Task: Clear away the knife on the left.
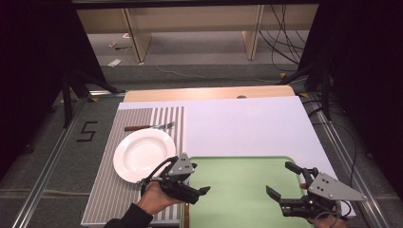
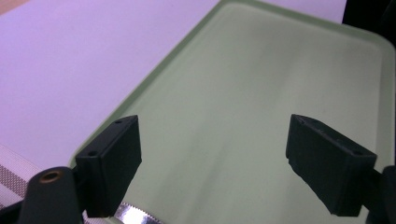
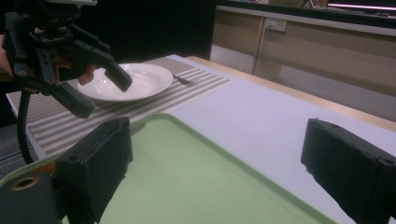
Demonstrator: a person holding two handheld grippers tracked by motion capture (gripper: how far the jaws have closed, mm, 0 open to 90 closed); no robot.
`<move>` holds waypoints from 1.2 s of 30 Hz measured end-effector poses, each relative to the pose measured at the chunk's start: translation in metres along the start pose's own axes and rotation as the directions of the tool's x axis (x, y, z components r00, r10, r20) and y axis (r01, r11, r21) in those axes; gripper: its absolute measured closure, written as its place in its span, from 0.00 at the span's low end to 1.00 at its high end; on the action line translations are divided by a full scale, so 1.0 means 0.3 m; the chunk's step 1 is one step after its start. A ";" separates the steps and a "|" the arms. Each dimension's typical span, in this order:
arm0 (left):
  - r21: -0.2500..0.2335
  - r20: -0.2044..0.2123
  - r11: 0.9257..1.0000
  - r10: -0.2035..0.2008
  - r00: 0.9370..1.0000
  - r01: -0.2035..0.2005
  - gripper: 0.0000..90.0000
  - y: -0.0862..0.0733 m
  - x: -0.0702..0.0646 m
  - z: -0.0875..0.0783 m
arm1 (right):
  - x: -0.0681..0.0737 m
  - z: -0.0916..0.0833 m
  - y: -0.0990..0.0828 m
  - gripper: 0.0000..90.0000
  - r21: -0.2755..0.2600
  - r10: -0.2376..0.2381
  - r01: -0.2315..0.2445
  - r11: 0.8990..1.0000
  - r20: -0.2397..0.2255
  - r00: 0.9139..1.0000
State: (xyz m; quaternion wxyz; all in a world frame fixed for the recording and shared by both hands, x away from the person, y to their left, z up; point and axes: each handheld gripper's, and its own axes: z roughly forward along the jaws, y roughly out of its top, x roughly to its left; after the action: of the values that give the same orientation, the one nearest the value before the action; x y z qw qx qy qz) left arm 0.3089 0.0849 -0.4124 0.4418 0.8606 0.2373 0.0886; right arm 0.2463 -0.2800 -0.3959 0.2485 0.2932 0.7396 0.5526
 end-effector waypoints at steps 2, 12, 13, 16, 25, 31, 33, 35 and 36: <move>-0.020 -0.001 1.000 0.006 1.000 -0.006 0.20 -0.005 -0.002 -0.010 | 0.000 0.000 -0.001 0.11 0.001 0.001 -0.001 1.000 0.000 1.000; -0.131 -0.020 0.989 -0.065 0.998 0.062 0.21 -0.071 0.004 -0.069 | 0.001 0.000 0.000 0.11 0.002 0.002 -0.002 1.000 0.001 1.000; -0.141 -0.022 0.988 -0.073 0.997 0.069 0.21 -0.077 0.004 -0.075 | 0.002 -0.001 -0.001 0.11 0.001 0.001 -0.001 1.000 0.002 1.000; -0.179 -0.030 0.980 -0.095 0.995 0.088 0.21 -0.093 -0.003 -0.086 | 0.001 -0.001 0.000 0.11 0.001 0.002 -0.002 1.000 0.002 1.000; -0.212 -0.039 0.974 -0.092 0.995 0.082 0.22 -0.099 -0.006 -0.093 | -0.001 0.000 0.000 0.11 -0.002 0.003 -0.003 1.000 0.002 1.000; -0.201 -0.030 0.977 -0.082 0.996 0.075 0.22 -0.095 -0.013 -0.082 | -0.001 0.000 0.000 0.11 -0.001 0.004 -0.004 1.000 0.001 1.000; -0.195 -0.021 0.978 -0.085 0.996 0.079 0.21 -0.095 -0.011 -0.080 | 0.000 0.000 -0.001 0.11 0.000 0.003 -0.003 1.000 0.001 1.000; -0.189 -0.022 0.979 -0.082 0.996 0.077 0.21 -0.095 -0.012 -0.078 | 0.000 -0.001 0.000 0.11 -0.003 0.003 -0.003 1.000 0.001 1.000; -0.187 -0.019 0.979 -0.083 0.996 0.078 0.21 -0.095 -0.012 -0.077 | 0.000 0.000 0.000 0.11 -0.002 0.003 -0.003 1.000 0.002 1.000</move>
State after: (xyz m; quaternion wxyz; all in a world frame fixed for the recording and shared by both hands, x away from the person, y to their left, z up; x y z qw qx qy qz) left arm 0.2880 0.1139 -0.4212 0.5202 0.8040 0.2687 0.1039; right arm 0.2463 -0.2802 -0.3958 0.2485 0.2945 0.7385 0.5534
